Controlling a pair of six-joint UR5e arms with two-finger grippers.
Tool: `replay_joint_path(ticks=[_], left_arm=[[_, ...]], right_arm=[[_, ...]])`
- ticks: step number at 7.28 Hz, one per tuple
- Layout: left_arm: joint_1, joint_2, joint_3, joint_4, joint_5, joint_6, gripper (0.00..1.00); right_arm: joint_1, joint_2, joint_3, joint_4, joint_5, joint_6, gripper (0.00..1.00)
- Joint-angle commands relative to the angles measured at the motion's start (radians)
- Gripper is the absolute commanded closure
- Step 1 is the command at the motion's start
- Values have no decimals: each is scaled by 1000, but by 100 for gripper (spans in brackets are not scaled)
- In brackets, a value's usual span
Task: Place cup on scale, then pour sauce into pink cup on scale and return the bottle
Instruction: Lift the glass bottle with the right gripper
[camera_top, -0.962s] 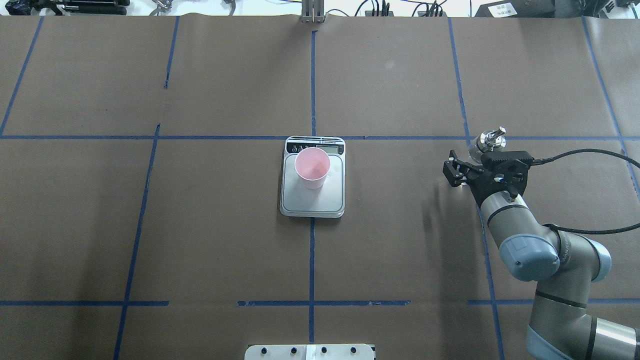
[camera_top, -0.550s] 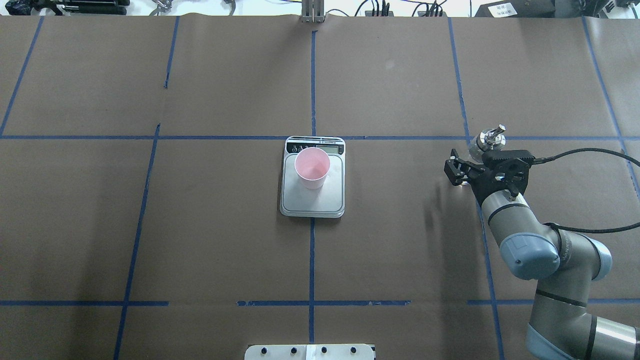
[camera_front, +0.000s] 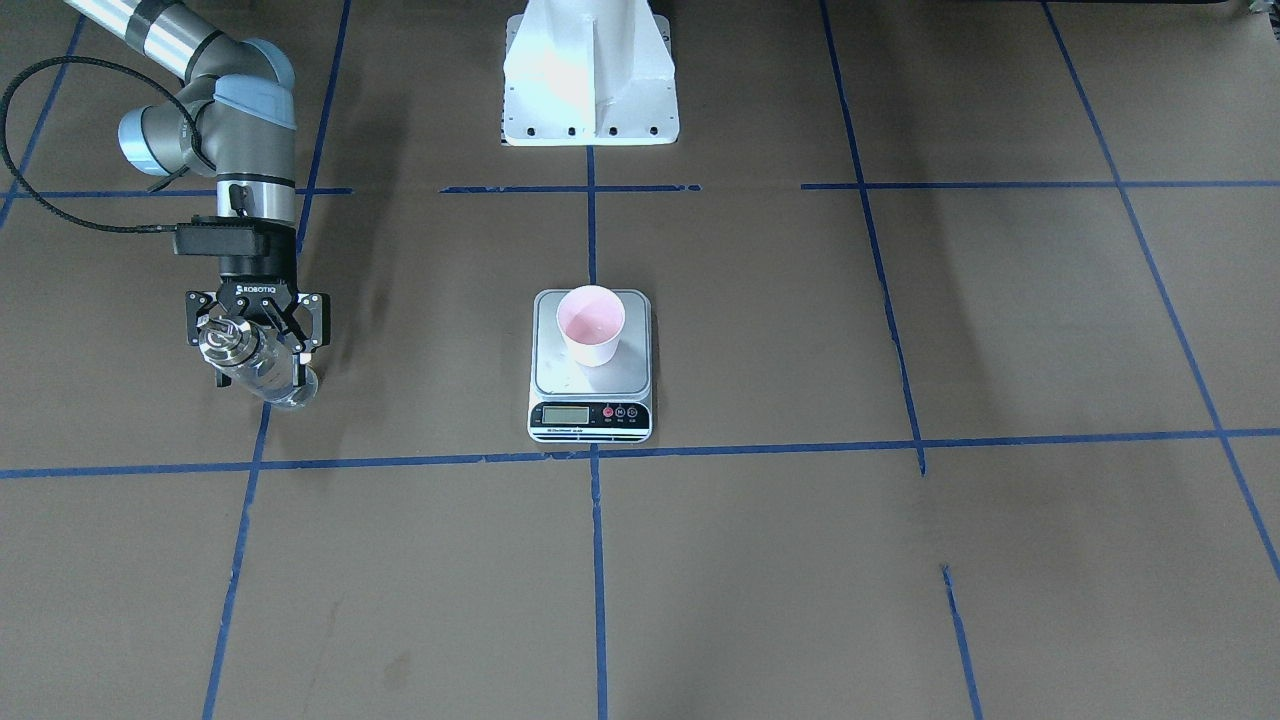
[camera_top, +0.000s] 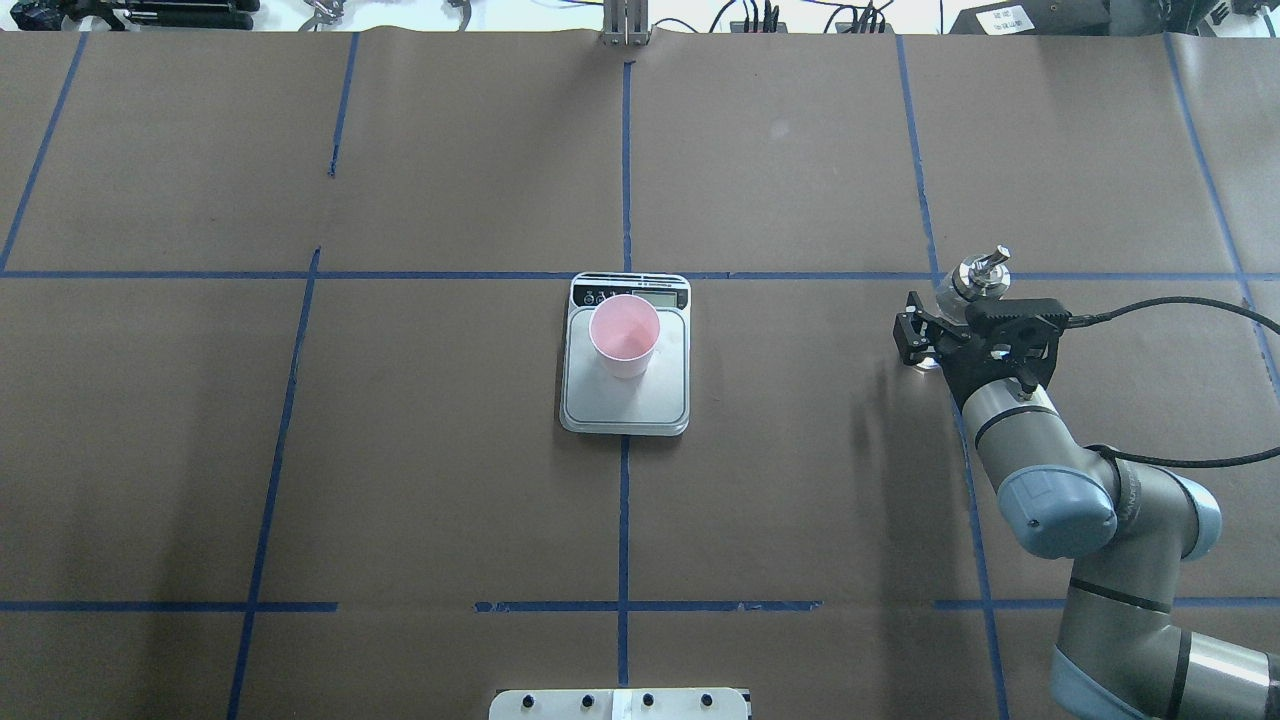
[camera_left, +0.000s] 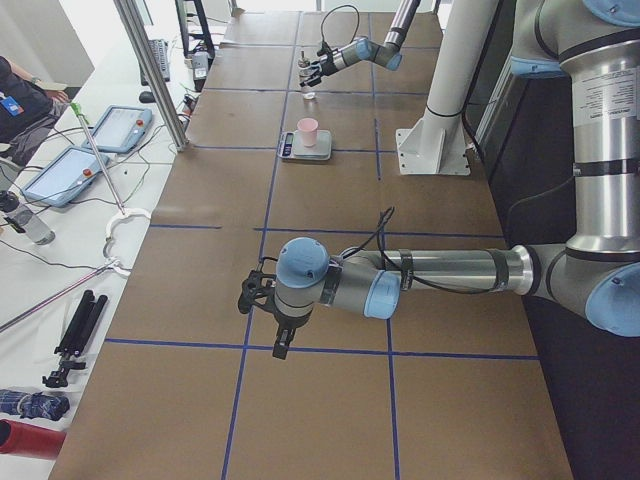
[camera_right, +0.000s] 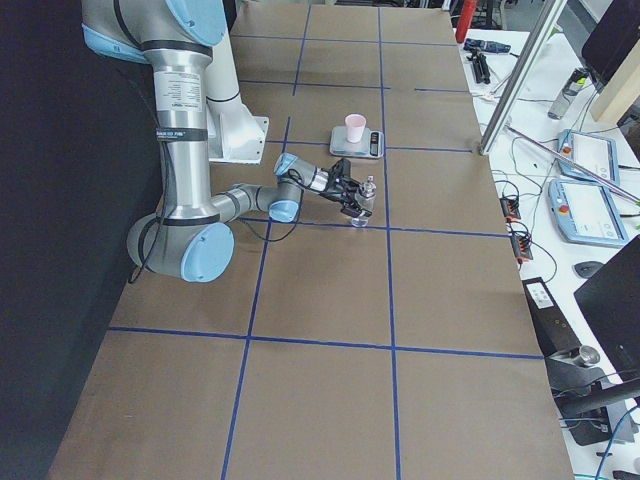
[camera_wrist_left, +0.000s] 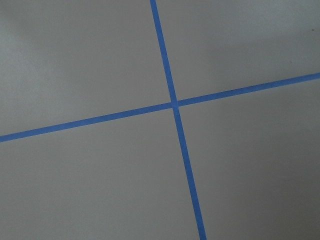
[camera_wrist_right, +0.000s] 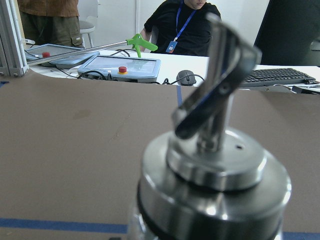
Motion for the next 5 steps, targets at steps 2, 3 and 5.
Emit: replay_joint_path(ticks=[2, 3, 5], left_arm=[[0, 0, 0, 0, 1, 0, 0], [0, -2, 0, 0, -1, -2, 0], [0, -5, 0, 0, -1, -3, 0]], right_arm=[[2, 1, 49, 0, -72, 4, 100], [5, -2, 99, 0, -75, -1, 100], [3, -2, 162, 0, -80, -40, 100]])
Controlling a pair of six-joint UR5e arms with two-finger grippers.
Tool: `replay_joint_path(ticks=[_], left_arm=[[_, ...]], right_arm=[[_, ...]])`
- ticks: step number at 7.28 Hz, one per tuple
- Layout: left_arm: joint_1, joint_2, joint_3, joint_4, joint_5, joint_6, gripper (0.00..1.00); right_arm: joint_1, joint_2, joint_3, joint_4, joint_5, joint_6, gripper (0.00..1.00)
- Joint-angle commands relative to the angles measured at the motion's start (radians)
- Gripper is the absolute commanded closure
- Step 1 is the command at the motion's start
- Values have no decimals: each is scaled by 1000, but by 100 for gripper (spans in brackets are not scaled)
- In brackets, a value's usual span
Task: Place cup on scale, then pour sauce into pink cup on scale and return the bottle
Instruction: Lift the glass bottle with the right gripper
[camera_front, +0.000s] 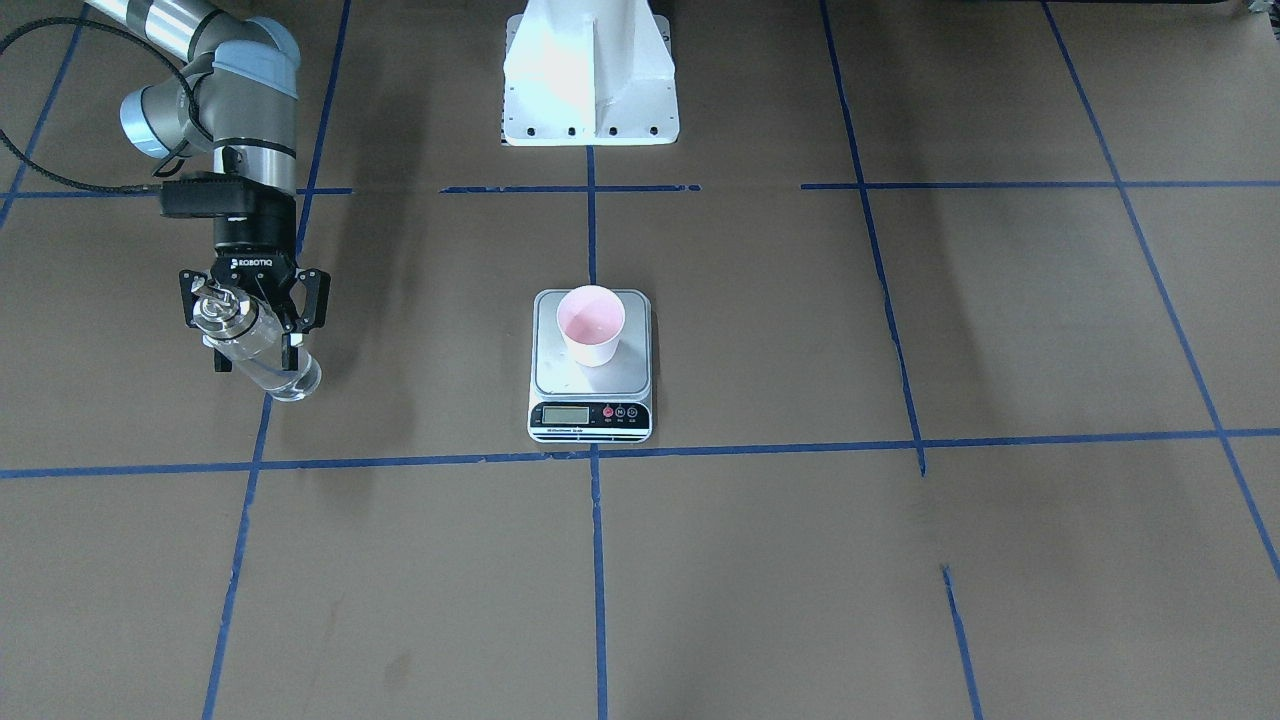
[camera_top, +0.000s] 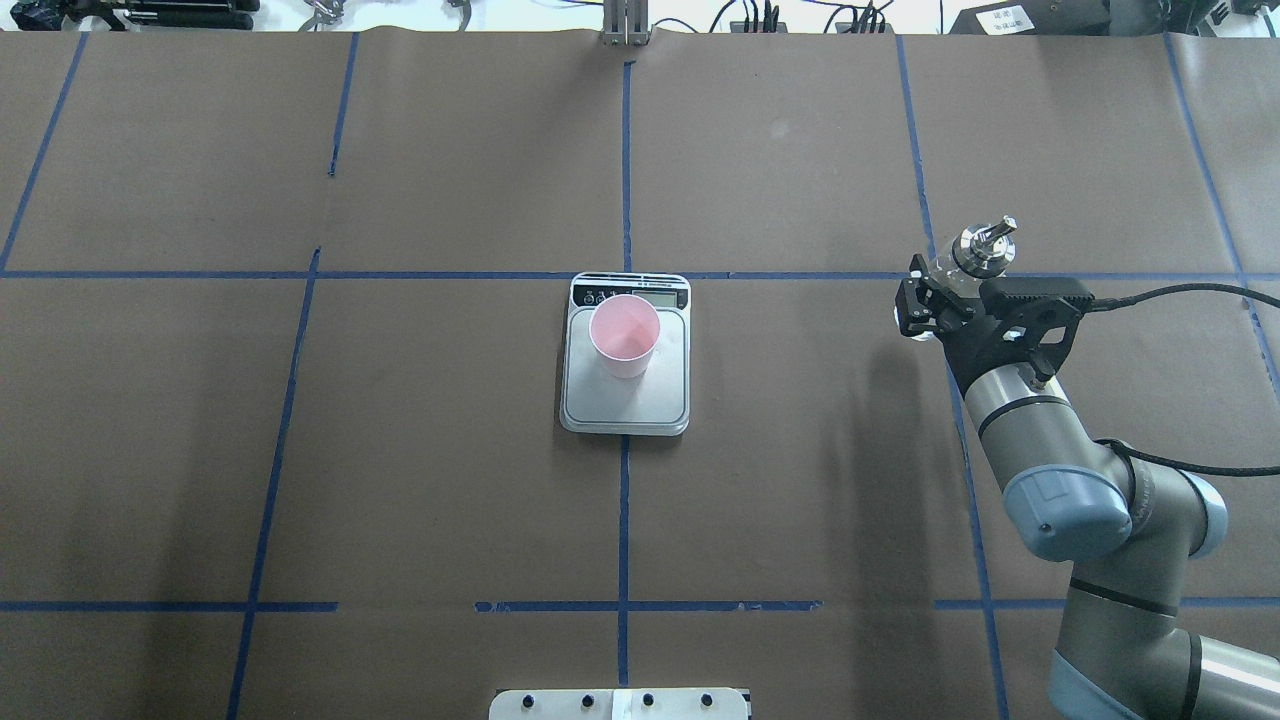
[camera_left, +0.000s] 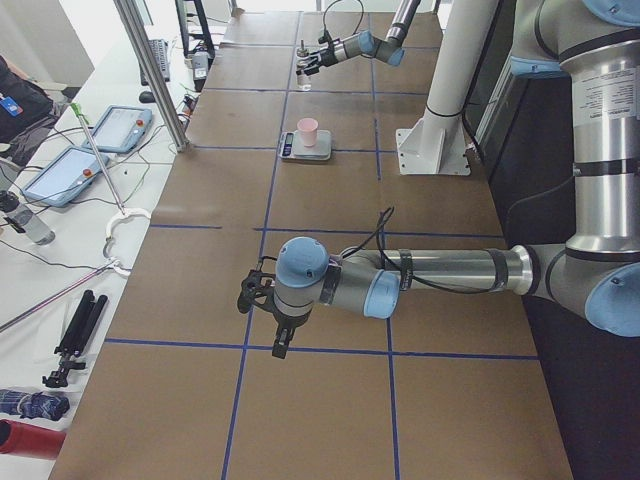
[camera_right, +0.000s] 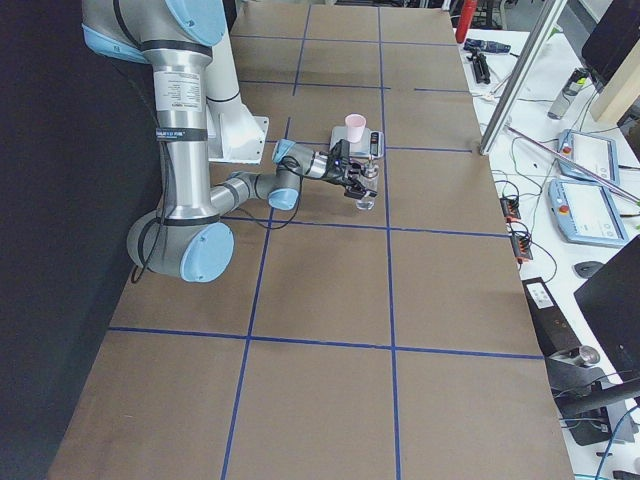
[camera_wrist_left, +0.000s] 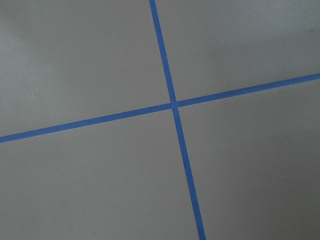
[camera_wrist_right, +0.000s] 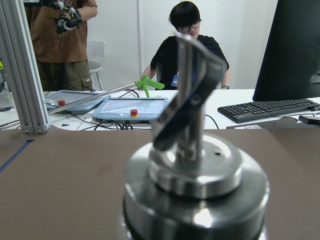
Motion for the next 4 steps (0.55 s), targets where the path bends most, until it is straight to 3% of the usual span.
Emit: replay_joint_path(ticks=[1, 4], left_arm=[[0, -3, 0, 0, 0, -2, 0], [0, -5, 0, 0, 0, -5, 0]], right_arm=[[-2, 5, 73, 1, -2, -66, 100], [-5, 5, 68, 1, -5, -204, 100]])
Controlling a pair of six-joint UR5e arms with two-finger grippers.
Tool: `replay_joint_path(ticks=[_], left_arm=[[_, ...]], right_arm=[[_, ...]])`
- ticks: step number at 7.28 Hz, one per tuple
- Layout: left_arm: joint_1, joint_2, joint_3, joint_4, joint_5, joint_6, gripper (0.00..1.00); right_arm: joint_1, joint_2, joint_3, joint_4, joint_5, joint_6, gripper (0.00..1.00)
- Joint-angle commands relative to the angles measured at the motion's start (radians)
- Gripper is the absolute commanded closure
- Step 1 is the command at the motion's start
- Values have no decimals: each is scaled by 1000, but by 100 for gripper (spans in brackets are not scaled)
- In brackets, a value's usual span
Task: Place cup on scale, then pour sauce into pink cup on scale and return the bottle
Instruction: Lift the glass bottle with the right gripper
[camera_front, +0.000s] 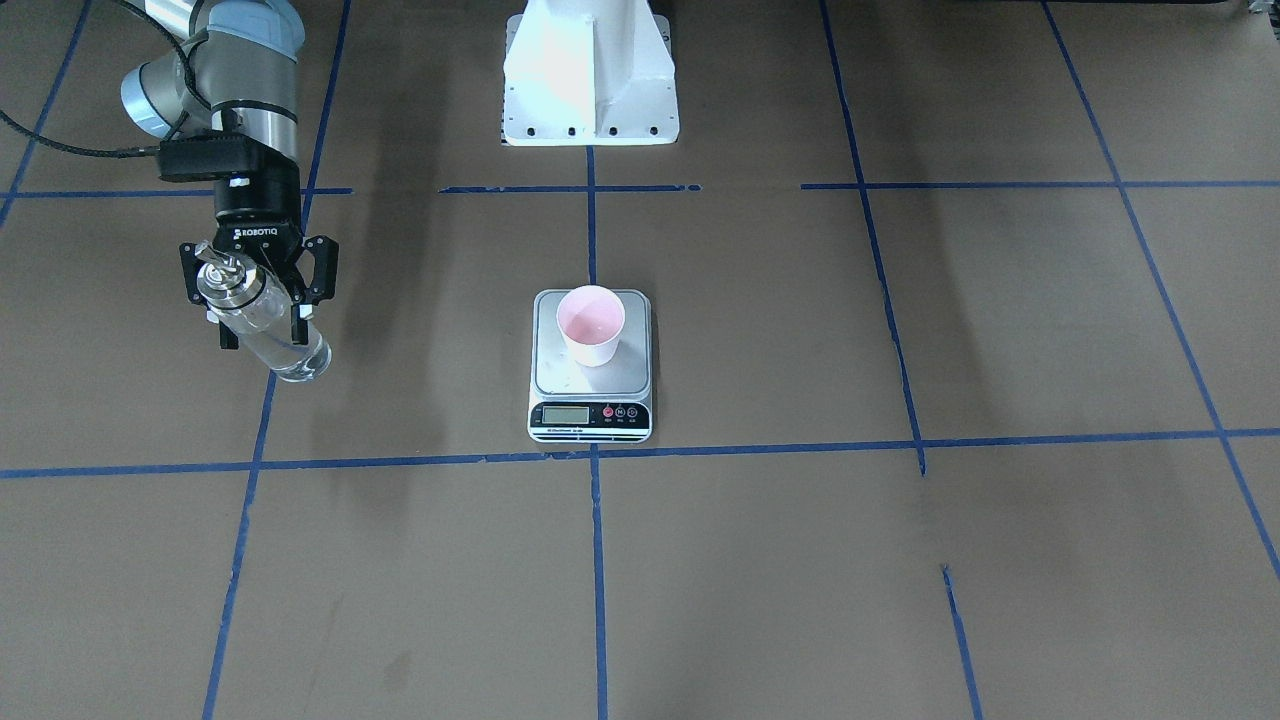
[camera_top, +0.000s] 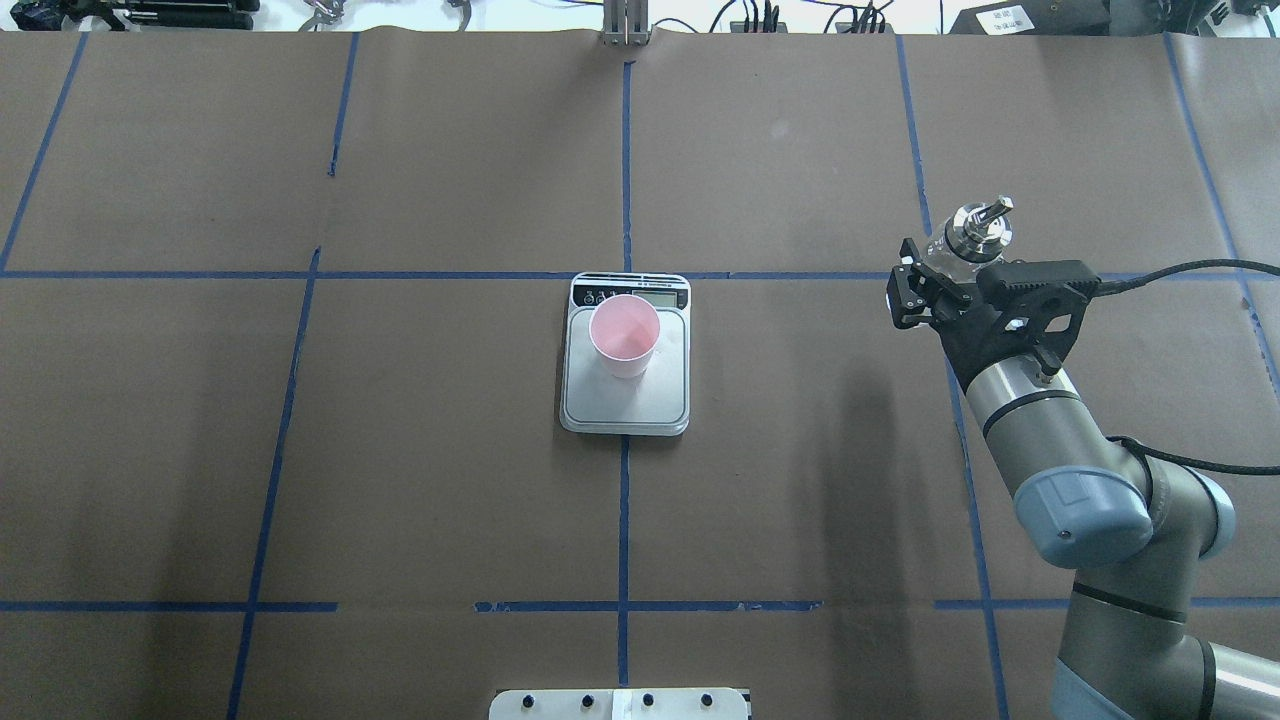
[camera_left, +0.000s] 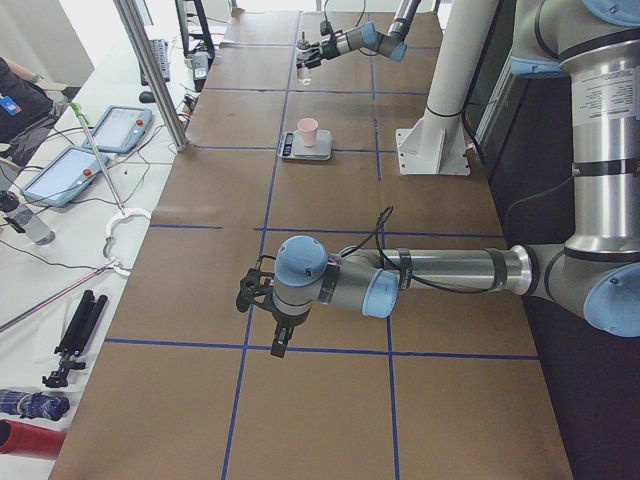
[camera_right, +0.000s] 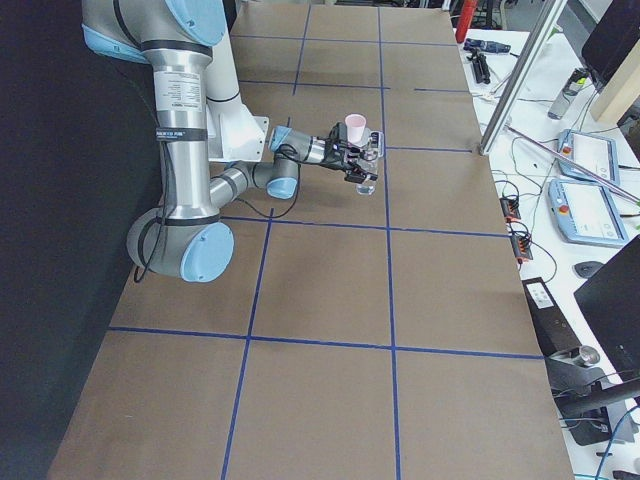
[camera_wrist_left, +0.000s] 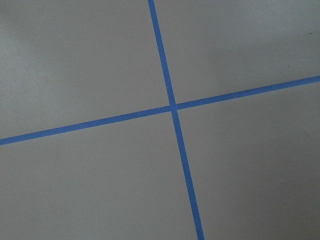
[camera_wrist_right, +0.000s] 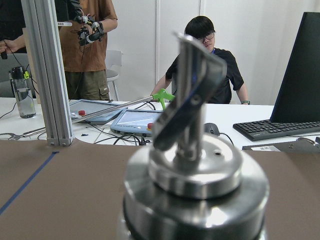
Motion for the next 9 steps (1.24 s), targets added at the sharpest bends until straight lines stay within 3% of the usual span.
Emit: replay_joint_path(ticks=[1, 2, 7, 8, 9], left_arm=[[0, -3, 0, 0, 0, 0, 0], [0, -3, 0, 0, 0, 0, 0], [0, -6, 0, 0, 2, 1, 0], [0, -6, -2, 0, 0, 1, 0], [0, -6, -3, 0, 0, 1, 0]], right_arm=[[-2, 5, 6, 0, -1, -248, 100], [6, 26, 58, -1, 10, -476, 100], [6, 50, 33, -11, 5, -426, 100], [1, 57, 29, -108, 2, -428, 100], [1, 104, 32, -290, -17, -443, 100]])
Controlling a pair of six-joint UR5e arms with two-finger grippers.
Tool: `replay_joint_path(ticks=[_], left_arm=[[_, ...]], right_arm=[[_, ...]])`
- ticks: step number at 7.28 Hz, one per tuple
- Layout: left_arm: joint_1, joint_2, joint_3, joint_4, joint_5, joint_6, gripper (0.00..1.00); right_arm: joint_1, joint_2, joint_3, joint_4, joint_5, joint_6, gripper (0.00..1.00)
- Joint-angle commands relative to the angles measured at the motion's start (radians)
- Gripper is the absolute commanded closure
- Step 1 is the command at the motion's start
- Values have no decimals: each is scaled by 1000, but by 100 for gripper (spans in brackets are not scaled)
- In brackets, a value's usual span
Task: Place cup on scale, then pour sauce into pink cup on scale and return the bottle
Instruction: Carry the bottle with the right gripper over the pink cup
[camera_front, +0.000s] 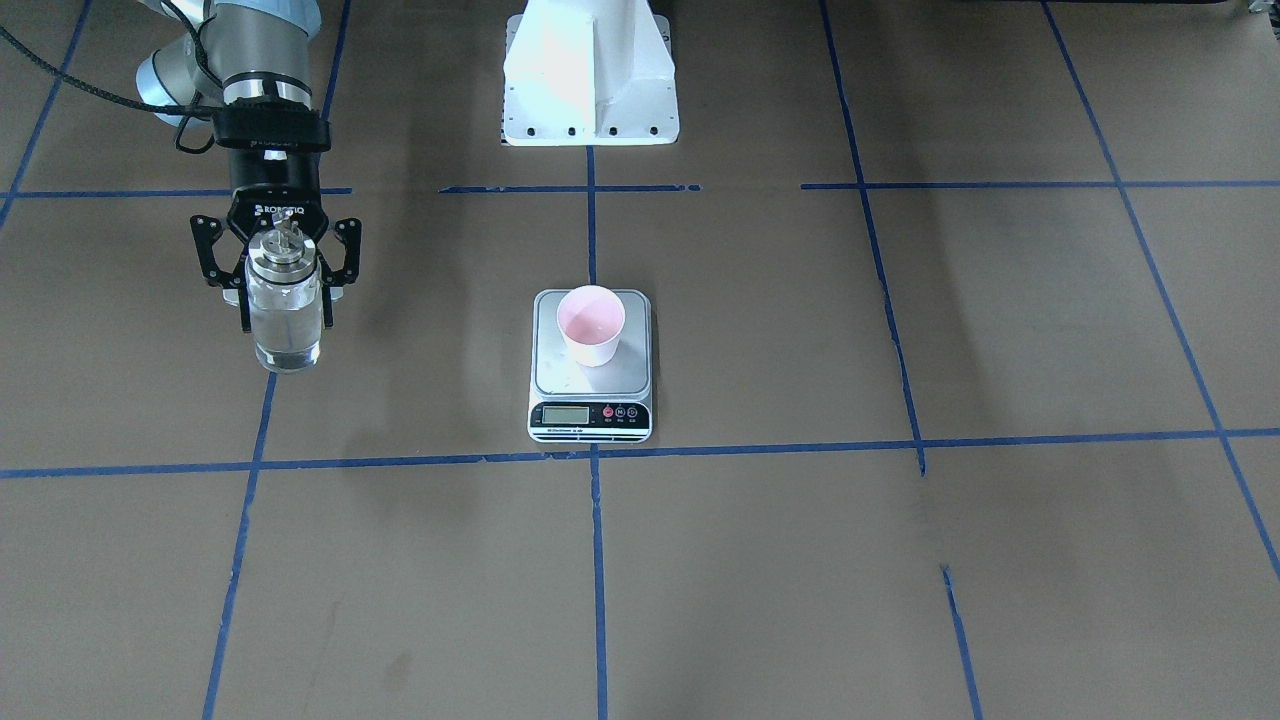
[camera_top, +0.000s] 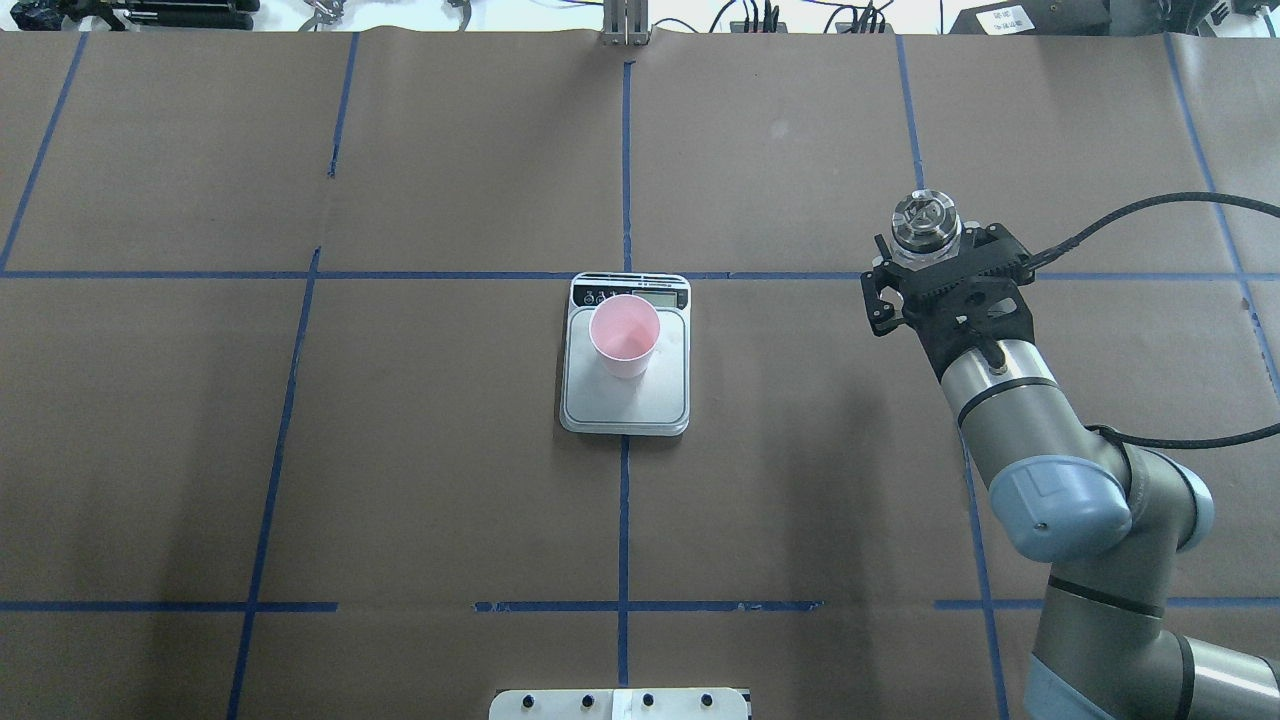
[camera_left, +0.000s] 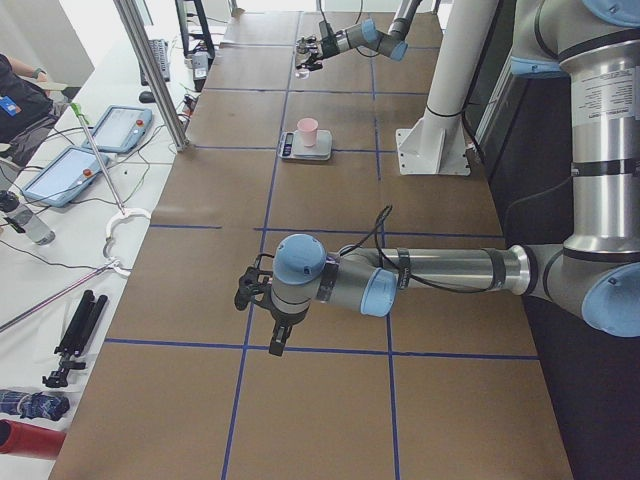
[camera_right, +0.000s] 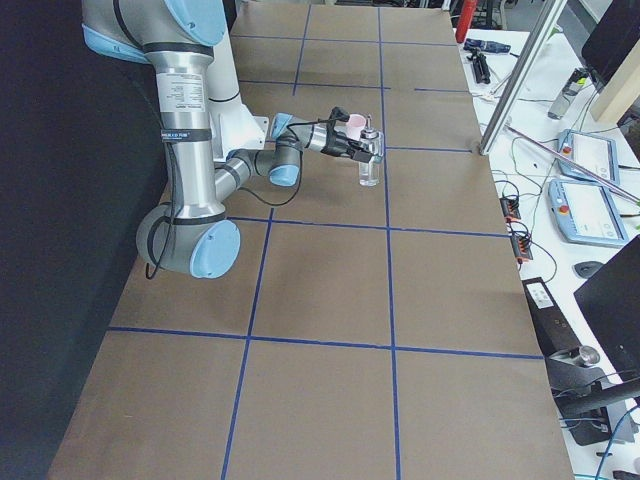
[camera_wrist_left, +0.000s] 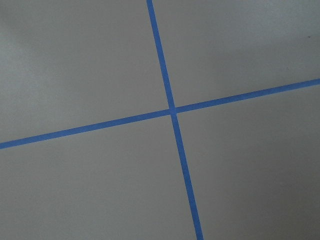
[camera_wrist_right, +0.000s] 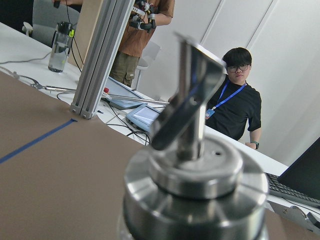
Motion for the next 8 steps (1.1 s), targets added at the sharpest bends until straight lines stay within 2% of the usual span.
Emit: replay_joint_path(ticks=[1, 2, 3, 4, 8], left_arm=[[0, 0, -1, 2, -1, 0, 0], [0, -2, 0, 2, -2, 0, 0], [0, -2, 0, 2, -2, 0, 0], [0, 1, -1, 3, -26, 0, 0], [-2, 6, -3, 3, -33, 0, 0]], right_arm=[[-18, 108, -3, -316, -63, -81, 100], [-61, 152, -6, -346, -109, -138, 100], [-104, 156, -25, -385, -203, -140, 100], [-109, 185, -26, -499, -232, -140, 100], [-121, 341, -37, -848, -243, -141, 100]])
